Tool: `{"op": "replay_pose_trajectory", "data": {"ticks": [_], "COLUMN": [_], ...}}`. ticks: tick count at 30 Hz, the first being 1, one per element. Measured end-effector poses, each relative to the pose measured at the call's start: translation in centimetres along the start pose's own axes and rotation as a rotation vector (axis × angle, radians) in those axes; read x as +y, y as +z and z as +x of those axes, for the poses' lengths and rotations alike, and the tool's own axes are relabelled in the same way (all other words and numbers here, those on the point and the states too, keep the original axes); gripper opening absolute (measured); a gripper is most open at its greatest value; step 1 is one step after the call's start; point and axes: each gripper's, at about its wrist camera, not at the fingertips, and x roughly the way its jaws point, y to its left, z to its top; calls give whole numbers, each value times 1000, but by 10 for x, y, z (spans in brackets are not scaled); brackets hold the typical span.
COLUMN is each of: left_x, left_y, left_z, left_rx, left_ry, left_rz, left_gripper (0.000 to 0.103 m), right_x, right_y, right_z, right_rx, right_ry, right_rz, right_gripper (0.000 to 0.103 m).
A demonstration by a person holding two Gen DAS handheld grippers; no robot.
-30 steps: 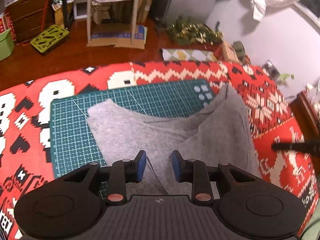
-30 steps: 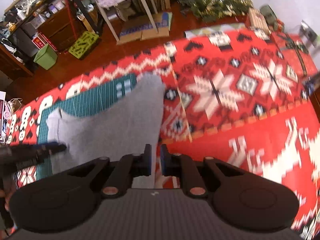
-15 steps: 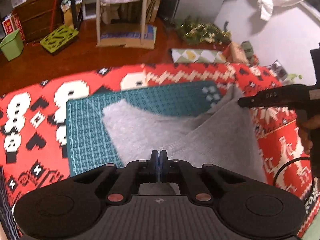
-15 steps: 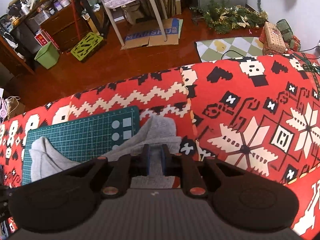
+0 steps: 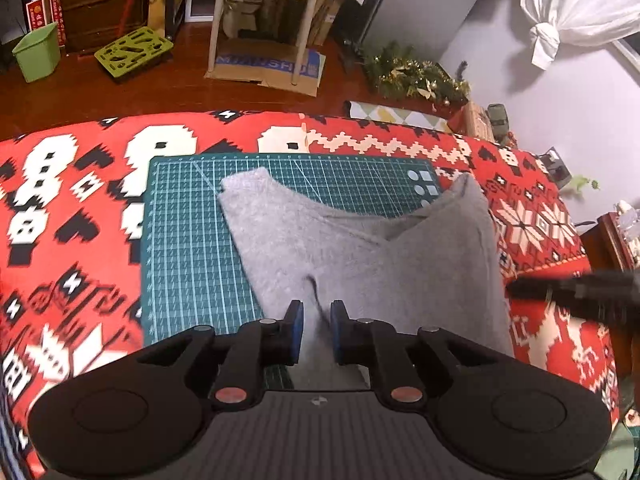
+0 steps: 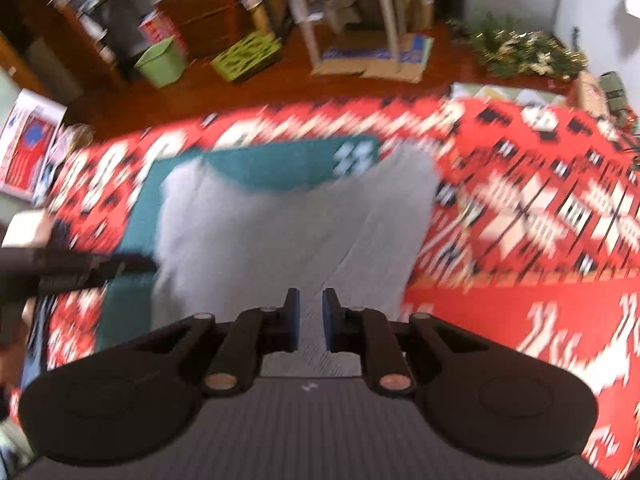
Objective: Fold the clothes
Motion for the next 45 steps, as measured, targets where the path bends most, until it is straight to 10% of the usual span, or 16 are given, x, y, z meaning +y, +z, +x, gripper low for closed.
{"op": "replay_pose_trajectory", "data": {"ticks": [17, 21, 29, 45], "left_x": [-50, -56, -72, -62], "left_y": [-68, -70, -74, -84], "left_z": [8, 11, -18, 14], "left_rx": [60, 50, 7, 113], "left_ry": [-84, -81, -39, -63], "left_rz": [258, 299, 422, 357], "left_gripper": [28, 3, 1, 5], "right_x": [-33, -32, -34, -37], "right_y": [-70, -67, -69, -62], "right_z": [1, 8, 8, 0], "right_rx": [61, 80, 78, 91], "right_ry": [-134, -122, -126, -110], "right_rz": [215, 181, 209, 228], "right_gripper": [15, 15, 15, 15]}}
